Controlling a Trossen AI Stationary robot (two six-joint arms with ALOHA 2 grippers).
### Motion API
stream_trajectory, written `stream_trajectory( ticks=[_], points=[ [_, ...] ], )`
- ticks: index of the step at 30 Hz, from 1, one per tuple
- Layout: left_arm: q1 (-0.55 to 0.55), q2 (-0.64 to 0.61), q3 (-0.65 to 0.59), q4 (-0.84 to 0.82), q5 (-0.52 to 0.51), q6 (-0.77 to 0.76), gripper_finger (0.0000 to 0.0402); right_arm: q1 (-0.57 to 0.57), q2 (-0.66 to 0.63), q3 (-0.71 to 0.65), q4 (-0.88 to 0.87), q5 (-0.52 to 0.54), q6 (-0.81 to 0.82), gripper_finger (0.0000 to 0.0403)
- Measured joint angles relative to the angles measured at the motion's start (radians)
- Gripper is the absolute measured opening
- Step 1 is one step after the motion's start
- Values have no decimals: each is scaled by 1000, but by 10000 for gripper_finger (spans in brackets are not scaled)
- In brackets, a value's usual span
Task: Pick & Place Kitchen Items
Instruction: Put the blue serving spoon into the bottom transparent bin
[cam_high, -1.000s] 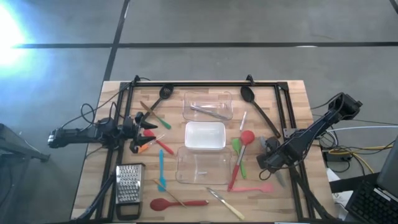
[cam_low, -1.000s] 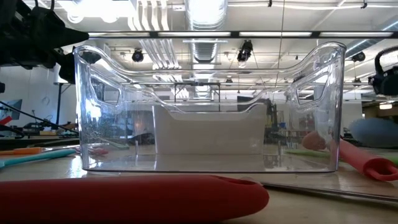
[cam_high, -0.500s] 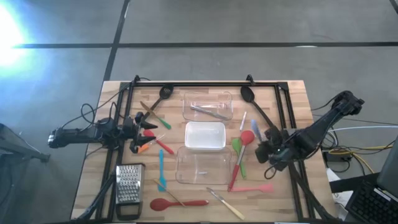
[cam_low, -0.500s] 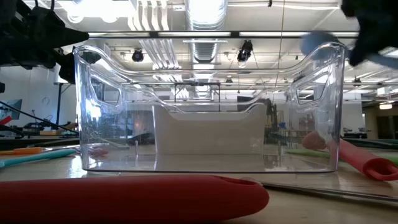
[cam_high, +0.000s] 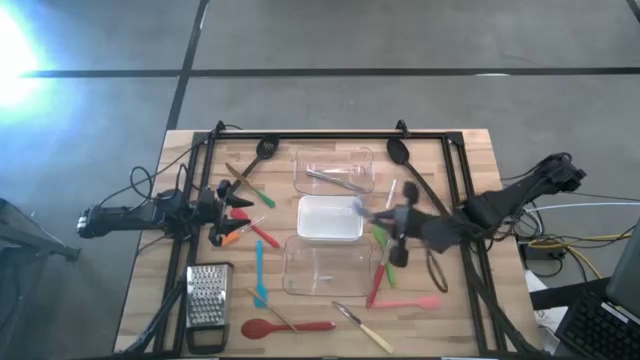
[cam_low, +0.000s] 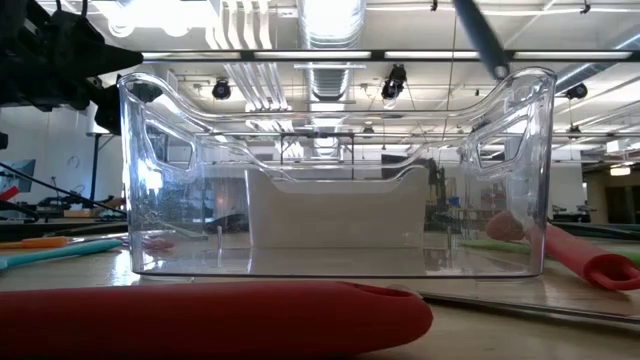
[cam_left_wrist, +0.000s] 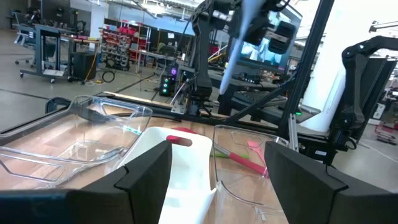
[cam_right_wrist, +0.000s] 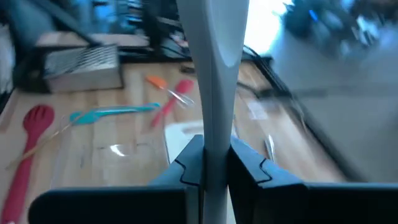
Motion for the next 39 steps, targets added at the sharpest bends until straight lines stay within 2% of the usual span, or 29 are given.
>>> stream_trajectory(
  ticks=[2, 5, 12, 24, 28, 39],
  points=[
    [0, 0, 0, 0, 0, 0, 262, -28, 46, 19, 54, -59, -114, 30],
    [0, 0, 0, 0, 0, 0, 262, -71, 114, 53, 90, -137, -190, 30],
    [0, 0, 0, 0, 0, 0, 262, -145, 277, 175, 130, -308, -135, 30],
    [0, 0, 0, 0, 0, 0, 262, -155, 530, 289, 142, -356, -10, 30],
    [0, 2, 0, 0, 0, 0, 262, -156, 566, 289, 117, -355, -12, 30],
    [0, 2, 0, -1, 0, 0, 262, -159, 586, 183, 123, -376, -24, 30]
  ],
)
